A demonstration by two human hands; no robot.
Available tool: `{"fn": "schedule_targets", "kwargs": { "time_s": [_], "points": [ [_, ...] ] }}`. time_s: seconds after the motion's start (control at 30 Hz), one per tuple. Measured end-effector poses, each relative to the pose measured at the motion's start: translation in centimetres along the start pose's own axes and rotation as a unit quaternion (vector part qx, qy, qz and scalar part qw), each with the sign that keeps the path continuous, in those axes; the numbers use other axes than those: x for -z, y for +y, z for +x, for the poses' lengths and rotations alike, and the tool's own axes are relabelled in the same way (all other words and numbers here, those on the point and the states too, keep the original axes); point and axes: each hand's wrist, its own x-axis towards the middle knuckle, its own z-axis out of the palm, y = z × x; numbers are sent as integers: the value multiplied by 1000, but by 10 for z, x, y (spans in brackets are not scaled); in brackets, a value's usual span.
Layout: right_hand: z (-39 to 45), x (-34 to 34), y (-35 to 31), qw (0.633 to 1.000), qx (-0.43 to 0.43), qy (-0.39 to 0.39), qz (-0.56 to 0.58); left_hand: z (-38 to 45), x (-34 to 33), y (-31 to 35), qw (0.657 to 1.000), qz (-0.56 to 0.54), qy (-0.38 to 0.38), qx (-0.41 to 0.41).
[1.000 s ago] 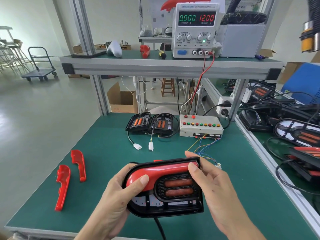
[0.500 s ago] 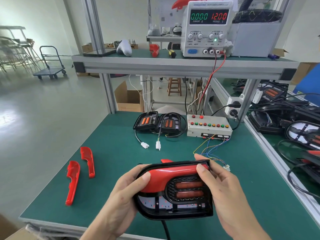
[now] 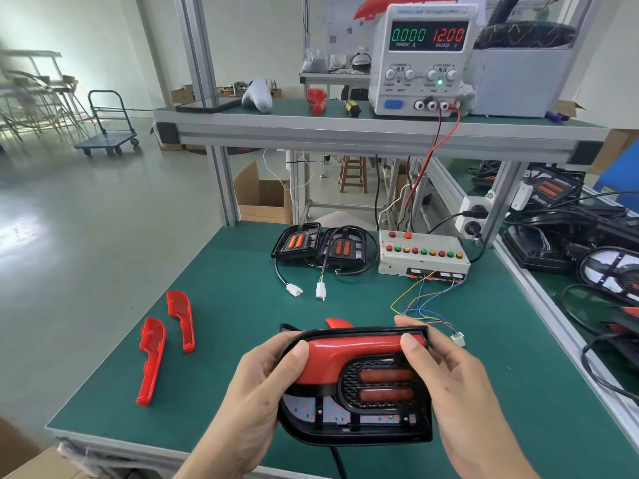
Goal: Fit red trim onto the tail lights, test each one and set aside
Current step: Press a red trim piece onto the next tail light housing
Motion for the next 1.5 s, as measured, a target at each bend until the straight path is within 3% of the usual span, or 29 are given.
{"fn": "schedule_targets", "kwargs": {
  "time_s": [0.4, 0.67, 0.9, 1.07, 1.27, 1.37, 1.5],
  "points": [
    [-5, -14, 3, 982, 15, 67, -176, -1, -3, -3, 998, 53, 3, -23],
    [-7, -16, -5, 989, 2, 63, -131, -1, -1, -6, 997, 79, -14, -22],
    [-6, -14, -3, 995, -19, 57, -83, 0, -6, -7, 999, 26, -16, 11],
    [-3, -13, -1, 995, -27, 63, -67, -1, -2, 1, 997, 14, -73, 34],
    [2, -10, -2, 990, -37, 55, -125, 1, -1, 2, 997, 25, -55, 44],
    [6, -4, -14, 948, -8, 14, -318, 1, 2, 3, 997, 24, -49, 46],
    [16, -14, -39, 830, 82, -165, -527, 1, -1, 6, 995, 39, -71, 52]
  ]
}}
